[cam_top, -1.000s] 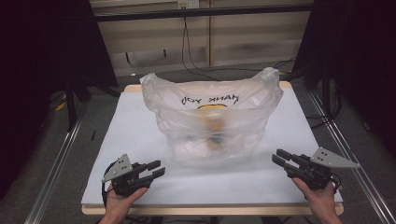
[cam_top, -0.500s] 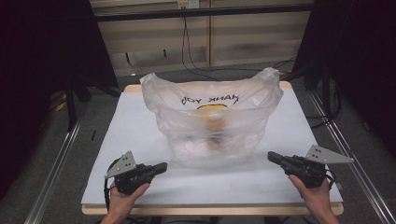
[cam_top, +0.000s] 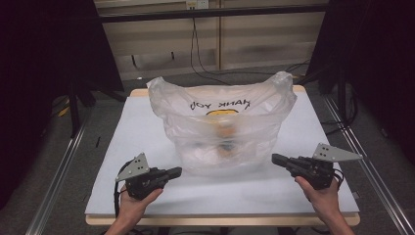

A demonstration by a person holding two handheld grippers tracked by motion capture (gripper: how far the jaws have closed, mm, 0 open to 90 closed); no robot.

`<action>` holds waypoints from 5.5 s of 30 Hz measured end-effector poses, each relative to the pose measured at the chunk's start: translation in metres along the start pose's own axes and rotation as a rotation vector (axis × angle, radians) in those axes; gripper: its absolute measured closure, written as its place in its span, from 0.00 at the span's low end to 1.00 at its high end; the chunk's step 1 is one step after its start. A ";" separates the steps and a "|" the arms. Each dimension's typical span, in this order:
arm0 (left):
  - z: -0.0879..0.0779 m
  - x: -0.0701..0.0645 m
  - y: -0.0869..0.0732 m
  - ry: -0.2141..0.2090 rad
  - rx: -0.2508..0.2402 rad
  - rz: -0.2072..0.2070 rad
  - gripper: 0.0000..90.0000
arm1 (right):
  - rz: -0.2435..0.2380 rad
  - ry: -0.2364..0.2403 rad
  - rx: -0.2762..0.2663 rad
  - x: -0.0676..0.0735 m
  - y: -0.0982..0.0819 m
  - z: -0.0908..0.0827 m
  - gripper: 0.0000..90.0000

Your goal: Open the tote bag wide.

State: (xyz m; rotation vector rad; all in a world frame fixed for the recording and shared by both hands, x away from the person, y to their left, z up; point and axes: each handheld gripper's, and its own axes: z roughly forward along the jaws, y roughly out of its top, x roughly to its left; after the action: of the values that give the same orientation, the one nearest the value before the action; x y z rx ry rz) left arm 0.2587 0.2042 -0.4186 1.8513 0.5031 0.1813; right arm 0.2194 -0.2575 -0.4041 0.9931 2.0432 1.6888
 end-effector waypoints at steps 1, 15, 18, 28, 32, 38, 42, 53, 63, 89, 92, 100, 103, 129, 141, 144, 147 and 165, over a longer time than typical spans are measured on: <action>0.001 0.001 0.002 -0.011 -0.007 -0.005 1.00 | -0.002 0.006 0.003 0.000 0.003 0.002 1.00; 0.020 0.006 0.028 -0.045 -0.036 0.000 1.00 | -0.048 0.053 0.001 0.005 0.033 0.027 1.00; 0.021 0.007 0.033 -0.041 -0.040 0.011 1.00 | -0.055 0.061 -0.008 0.005 0.039 0.028 1.00; 0.025 0.005 0.057 -0.077 -0.088 0.046 1.00 | -0.093 0.083 -0.059 0.013 0.071 0.031 1.00; 0.025 0.006 0.070 -0.074 -0.097 0.058 1.00 | -0.120 0.084 -0.084 0.018 0.090 0.032 1.00; 0.026 0.011 0.091 -0.070 -0.143 0.069 1.00 | -0.122 0.077 -0.110 0.013 0.111 0.042 1.00; 0.028 0.012 0.115 -0.066 -0.160 0.112 1.00 | -0.139 0.060 -0.105 0.012 0.131 0.053 1.00; 0.043 0.024 0.165 -0.079 -0.213 0.112 1.00 | -0.141 0.047 -0.066 0.008 0.154 0.081 1.00; 0.086 0.053 0.162 -0.030 -0.109 0.041 1.00 | -0.115 -0.002 0.022 -0.010 0.141 0.107 1.00; 0.125 0.077 0.098 -0.056 0.016 -0.045 1.00 | 0.012 -0.002 0.118 -0.043 0.078 0.137 1.00; 0.129 0.080 0.087 -0.065 0.030 -0.058 1.00 | 0.028 0.008 0.123 -0.047 0.068 0.137 1.00; 0.136 0.084 0.066 -0.065 0.073 -0.072 1.00 | 0.047 0.010 0.151 -0.056 0.043 0.136 1.00; 0.137 0.084 0.059 -0.069 0.089 -0.078 1.00 | 0.042 -0.004 0.181 -0.057 0.039 0.137 1.00; 0.149 0.101 0.002 -0.027 0.279 -0.114 1.00 | 0.089 -0.008 0.381 -0.071 -0.024 0.150 1.00; 0.140 0.114 -0.011 0.042 0.336 -0.133 1.00 | 0.118 -0.029 0.461 -0.082 -0.037 0.145 1.00; 0.138 0.117 -0.013 0.067 0.342 -0.139 1.00 | 0.113 -0.050 0.424 -0.092 -0.039 0.139 1.00; 0.137 0.119 -0.013 0.069 0.342 -0.145 1.00 | 0.116 -0.059 0.423 -0.094 -0.040 0.135 1.00; 0.096 0.119 -0.022 0.053 0.391 -0.113 1.00 | 0.128 -0.158 0.454 -0.106 -0.042 0.095 1.00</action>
State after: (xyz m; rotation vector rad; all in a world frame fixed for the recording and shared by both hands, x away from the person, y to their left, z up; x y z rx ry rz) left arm 0.3947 0.1773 -0.4859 2.1938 0.7178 0.0575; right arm 0.3419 -0.2622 -0.4889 1.3735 2.3466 1.1708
